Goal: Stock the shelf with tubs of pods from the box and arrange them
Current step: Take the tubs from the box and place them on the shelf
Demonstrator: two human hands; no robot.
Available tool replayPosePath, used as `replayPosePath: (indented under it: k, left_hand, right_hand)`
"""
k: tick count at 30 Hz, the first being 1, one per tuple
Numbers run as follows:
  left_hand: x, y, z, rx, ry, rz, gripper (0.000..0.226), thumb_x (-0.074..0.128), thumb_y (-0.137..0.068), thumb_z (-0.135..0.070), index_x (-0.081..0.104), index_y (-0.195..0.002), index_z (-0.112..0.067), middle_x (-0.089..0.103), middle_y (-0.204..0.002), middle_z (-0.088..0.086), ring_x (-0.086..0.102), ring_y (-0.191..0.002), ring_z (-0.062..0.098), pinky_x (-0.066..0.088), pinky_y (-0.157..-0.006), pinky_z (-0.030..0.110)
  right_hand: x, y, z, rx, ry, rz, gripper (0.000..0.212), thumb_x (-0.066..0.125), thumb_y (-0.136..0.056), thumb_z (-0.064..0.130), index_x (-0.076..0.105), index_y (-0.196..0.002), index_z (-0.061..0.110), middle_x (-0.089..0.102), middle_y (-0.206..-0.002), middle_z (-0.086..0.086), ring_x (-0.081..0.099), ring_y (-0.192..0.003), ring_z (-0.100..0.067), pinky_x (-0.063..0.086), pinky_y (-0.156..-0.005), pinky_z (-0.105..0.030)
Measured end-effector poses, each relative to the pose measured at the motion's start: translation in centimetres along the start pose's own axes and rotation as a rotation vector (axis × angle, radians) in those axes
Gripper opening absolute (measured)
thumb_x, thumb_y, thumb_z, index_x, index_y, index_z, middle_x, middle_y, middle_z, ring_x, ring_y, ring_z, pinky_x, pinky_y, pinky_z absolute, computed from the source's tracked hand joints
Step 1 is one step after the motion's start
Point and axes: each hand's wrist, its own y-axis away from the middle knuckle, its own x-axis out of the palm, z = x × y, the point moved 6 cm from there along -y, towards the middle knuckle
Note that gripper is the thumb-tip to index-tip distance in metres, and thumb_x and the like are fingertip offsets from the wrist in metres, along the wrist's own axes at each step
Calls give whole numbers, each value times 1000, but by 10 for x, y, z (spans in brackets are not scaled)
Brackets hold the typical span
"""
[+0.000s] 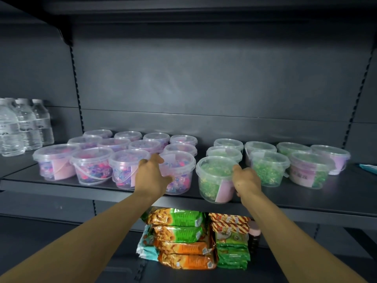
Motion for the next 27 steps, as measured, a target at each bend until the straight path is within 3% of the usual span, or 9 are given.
replayPosePath:
  k: [4,9,12,18,21,23,25,27]
  left_hand:
    - [-5,5,1,51,-17,-25,51,79,-74,-22,53,-117,-11,53,-115,15,52,-78,21,46,-71,27]
    - [-4,8,2,51,-25,-31,50,77,-76,-19,51,-117,-10,51,-116,15,52,-78,21,46,-69,28]
    - [-1,3,-1,34,-22,-27,50,76,-77,-17,48,-118,-10,49,-119,16,52,-79,23,48,-75,30]
    - [3,2,-2,38,-42,-5,52,73,-79,-16,45,-122,-12,47,-121,16,55,-91,27,48,-81,34]
    - [4,5,2,21,-110,58,63,72,-80,-17,37,-133,-16,47,-123,17,56,-101,32,50,-88,40]
    - [3,10,5,13,-167,89,69,70,-81,-17,30,-138,-18,46,-125,15,55,-106,33,49,-89,42]
    - [0,15,8,15,-219,96,70,69,-80,-17,28,-137,-19,45,-126,13,54,-110,33,50,-88,46]
    - [-3,20,9,20,-262,99,68,68,-80,-20,28,-134,-18,45,-125,12,52,-112,33,49,-88,48]
  right_hand:
    - [-7,3,-6,71,-153,-6,31,43,-95,30,53,-97,1,56,-76,-12,54,-58,-26,53,-71,-41]
    - [-15,5,-12,150,-347,6,25,51,-93,22,54,-80,0,49,-60,-11,40,-43,-20,40,-47,-29]
    - [-18,4,-12,144,-351,-10,28,53,-93,21,54,-77,-1,48,-56,-11,44,-44,-20,44,-47,-30]
    - [-4,4,-3,151,-430,103,20,55,-94,18,55,-95,-3,51,-62,-11,49,-36,-13,58,-58,-34]
    - [-1,8,1,145,-459,161,24,56,-93,20,53,-103,-2,53,-71,-11,52,-50,-15,58,-61,-35]
    - [-3,11,4,122,-391,177,36,57,-93,25,50,-116,-1,56,-91,-15,57,-66,-20,58,-63,-37]
    - [-11,16,7,19,-52,96,55,55,-91,36,37,-133,6,42,-126,-17,55,-100,-31,53,-81,-43]
    - [-16,26,18,-219,311,-25,65,52,-90,44,28,-140,11,24,-140,-16,35,-125,-36,42,-98,-44]
